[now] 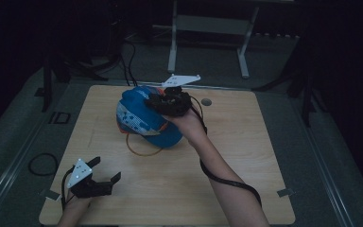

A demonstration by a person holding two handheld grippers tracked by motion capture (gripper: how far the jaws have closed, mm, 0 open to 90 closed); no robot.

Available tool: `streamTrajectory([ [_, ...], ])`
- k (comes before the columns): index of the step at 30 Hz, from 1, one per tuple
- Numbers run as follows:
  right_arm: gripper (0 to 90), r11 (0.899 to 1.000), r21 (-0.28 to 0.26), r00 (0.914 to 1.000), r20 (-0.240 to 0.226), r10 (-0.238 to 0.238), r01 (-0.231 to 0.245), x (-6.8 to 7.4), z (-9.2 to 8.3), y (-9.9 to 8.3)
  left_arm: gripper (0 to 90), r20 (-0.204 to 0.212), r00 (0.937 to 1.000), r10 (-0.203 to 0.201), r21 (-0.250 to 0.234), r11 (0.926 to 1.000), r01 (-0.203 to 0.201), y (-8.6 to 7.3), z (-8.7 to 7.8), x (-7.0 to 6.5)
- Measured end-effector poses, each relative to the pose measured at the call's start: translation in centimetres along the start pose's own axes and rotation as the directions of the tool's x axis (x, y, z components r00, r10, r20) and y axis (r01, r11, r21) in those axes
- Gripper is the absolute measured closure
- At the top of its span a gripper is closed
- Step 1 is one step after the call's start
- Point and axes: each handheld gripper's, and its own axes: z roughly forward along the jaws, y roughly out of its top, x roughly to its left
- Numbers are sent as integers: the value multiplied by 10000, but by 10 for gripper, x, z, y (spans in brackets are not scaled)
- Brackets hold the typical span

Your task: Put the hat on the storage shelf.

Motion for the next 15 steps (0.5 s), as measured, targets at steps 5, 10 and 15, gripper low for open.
streamTrajectory([
  [5,679,9997,-247,9999,-133,-51,48,3,-8,-2,4,23,10000,-36,-7,10000,36,-1,0,1],
  [10,660,9995,-316,9999,-171,-20,15,3,-14,-5,4,-7,10000,-12,3,10000,12,0,0,1],
  [15,504,9994,-300,9993,-332,-168,158,6,-24,-16,4,-10,10000,-22,-44,10000,22,-1,0,1],
])
